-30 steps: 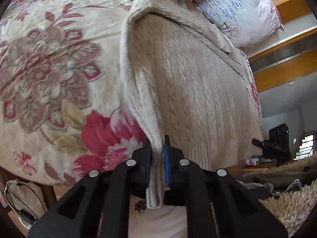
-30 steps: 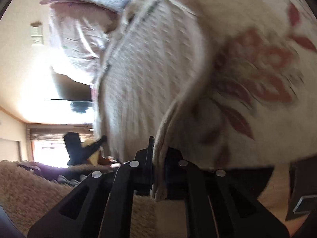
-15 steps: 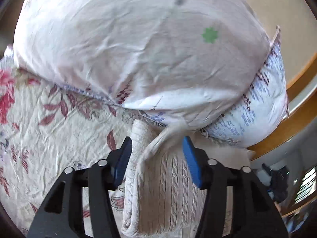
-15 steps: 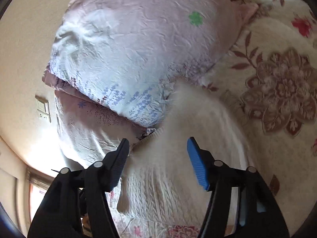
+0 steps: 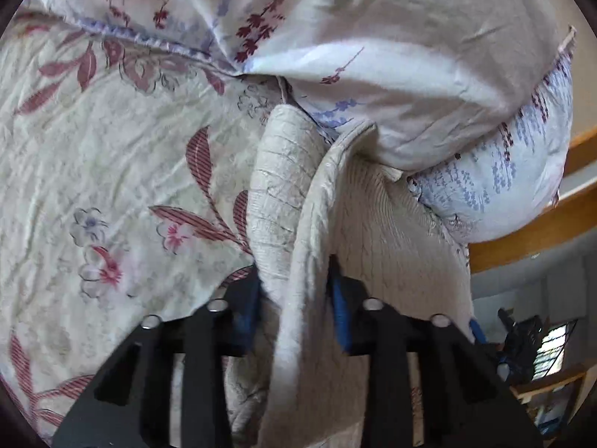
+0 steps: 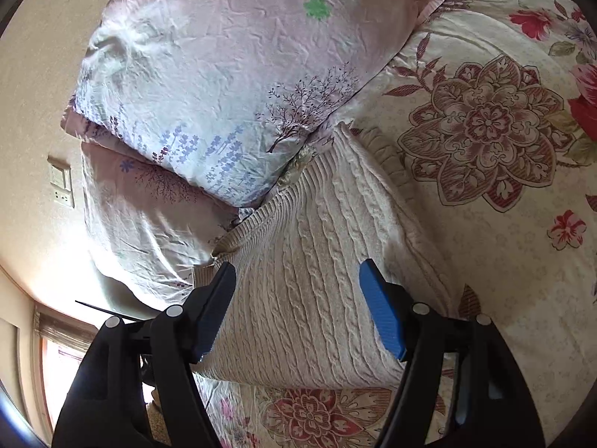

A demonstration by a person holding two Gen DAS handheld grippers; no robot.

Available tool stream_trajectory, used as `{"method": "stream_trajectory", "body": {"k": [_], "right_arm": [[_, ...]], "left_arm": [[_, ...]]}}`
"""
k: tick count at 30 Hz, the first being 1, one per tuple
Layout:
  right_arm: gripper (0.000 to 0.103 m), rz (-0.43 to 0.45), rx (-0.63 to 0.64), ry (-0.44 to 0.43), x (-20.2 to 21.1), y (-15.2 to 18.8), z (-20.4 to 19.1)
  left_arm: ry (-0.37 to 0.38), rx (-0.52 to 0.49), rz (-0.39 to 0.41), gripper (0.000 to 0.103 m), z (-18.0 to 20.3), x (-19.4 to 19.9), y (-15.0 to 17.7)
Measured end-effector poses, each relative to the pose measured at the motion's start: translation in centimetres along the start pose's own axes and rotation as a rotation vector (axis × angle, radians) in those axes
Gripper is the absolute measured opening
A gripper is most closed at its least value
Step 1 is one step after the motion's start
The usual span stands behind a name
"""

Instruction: Fold small clothes

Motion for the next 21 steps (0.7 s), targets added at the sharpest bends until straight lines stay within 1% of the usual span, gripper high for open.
{"method": "stream_trajectory", "body": {"k": [1,3,5,7,8,10,12,14,15,16,17,18,19,20,21], "right_arm": [[0.070,0.004,-0.006,0.001,-0.2,0.0,0.0],[0.070,0.021,-0.017,-0.002,0.7,-0.1,0.6],[0.070,0.053,-0.018,0.007,2.2,-0.3,1.2],[0.070,0.090,-0.010,0.020,3.8,-0.7,1.7],[0.070,0.109,-0.008,0.027,4.5,-0.9,2.0],[0.070,0.143,-0.020,0.029,5.7,-1.5,2.7],[0.070,0.170,-0.033,0.037,6.6,-2.0,3.5],[0.070,0.185,-0.048,0.049,7.4,-2.6,4.3],[0.070,0.182,-0.057,0.045,7.7,-2.7,4.7],[0.073,0.177,-0.076,0.030,8.0,-2.9,5.2],[0.080,0.169,-0.093,0.018,8.2,-3.2,5.6],[0.083,0.161,-0.103,0.013,8.1,-3.3,5.7],[0.086,0.142,-0.116,0.004,8.0,-3.5,6.1],[0.086,0.114,-0.132,-0.006,7.5,-3.8,6.4],[0.087,0.081,-0.149,-0.016,6.8,-4.0,6.7]], "left_arm": [[0.023,0.038,0.006,0.022,0.2,-0.1,0.0],[0.131,0.078,0.016,0.020,1.8,0.7,0.2],[0.242,0.045,0.012,0.020,5.8,1.4,0.4],[0.369,-0.019,-0.015,0.020,11.4,1.3,0.6],[0.421,-0.047,-0.036,0.020,14.0,0.9,0.9],[0.522,-0.098,-0.093,0.020,20.4,-1.5,2.0],[0.605,-0.106,-0.195,0.023,26.0,-4.9,3.3],[0.672,-0.073,-0.341,0.029,29.8,-8.6,5.2],[0.708,-0.048,-0.388,0.029,30.4,-9.4,5.8],[0.741,-0.033,-0.405,0.029,30.6,-9.6,6.2],[0.734,-0.049,-0.382,0.035,30.2,-9.2,6.2],[0.693,-0.085,-0.336,0.046,29.3,-8.5,5.9],[0.642,-0.108,-0.295,0.051,28.4,-8.0,5.5],[0.566,-0.129,-0.251,0.058,27.0,-7.2,5.0],[0.500,-0.153,-0.221,0.059,25.7,-6.7,4.5]]}}
Point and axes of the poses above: each gripper's, at about its wrist camera, not at the fingertips, and x roughly against the way its jaws point, z to its right, y to its underside, the point moved 2 cm from there along -x, roughly the way its jaws point, and after that the axes turned 8 degrees about -y, right-handed, at the moved point
